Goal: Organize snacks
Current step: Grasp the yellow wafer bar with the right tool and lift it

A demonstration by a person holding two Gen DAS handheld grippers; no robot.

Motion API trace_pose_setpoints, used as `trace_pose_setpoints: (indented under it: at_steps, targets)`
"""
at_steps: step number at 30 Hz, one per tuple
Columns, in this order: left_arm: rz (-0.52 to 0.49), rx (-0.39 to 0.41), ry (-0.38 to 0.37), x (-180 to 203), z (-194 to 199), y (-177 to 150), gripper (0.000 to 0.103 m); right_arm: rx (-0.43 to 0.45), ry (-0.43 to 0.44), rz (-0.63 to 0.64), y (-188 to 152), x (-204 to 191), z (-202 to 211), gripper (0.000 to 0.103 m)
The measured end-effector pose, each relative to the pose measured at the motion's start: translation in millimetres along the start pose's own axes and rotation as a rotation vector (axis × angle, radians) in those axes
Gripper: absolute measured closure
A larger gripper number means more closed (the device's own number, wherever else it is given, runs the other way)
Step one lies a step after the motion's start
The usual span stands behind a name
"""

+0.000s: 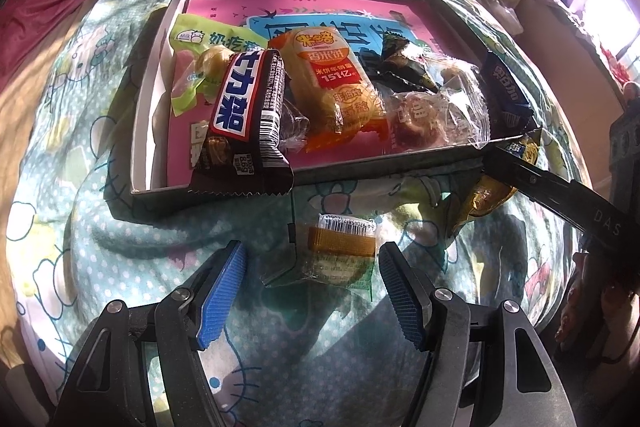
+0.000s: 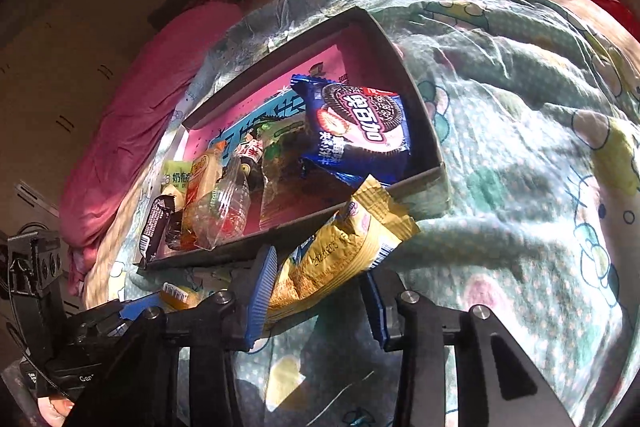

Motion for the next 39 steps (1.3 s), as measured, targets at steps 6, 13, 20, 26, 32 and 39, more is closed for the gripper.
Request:
trace_pose_setpoints:
  at_steps: [6, 13, 20, 26, 32, 39]
  targets:
    - [-0.008, 0.006, -0.028, 3, -3, 3, 0.052, 0.026, 0.066, 0.0, 2, -1, 10, 0.07]
    - [-0.001, 0.025, -0.054, 3, 1, 5, 0.06, 0.056, 0.094, 0.005, 8, -7, 24, 0.075]
    - [0.001, 0.051, -0.061, 3, 15, 9, 0.06, 0.08, 0.099, 0.04, 15, -18, 31, 0.076]
    - [0.004, 0.059, -0.062, 1, 23, 8, 0.06, 0.08, 0.086, 0.046, 15, -18, 32, 0.076]
    - [-0.001, 0.066, -0.06, 3, 29, 5, 0.06, 0.03, 0.063, 0.043, 13, -14, 20, 0.075]
    - [-0.003, 0.066, -0.057, 3, 32, 4, 0.06, -0.031, 0.079, 0.021, 2, -11, 6, 0.075]
Point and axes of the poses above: each gripper's, at about its wrist camera, not at the fingertips, and z roughly against the way its jaws point, x to its right, y to its top, the point moved 1 cm from there along -z, roughly the way its jaws point, and after that the axes turned 3 degrees about y, right-handed, at the moved point
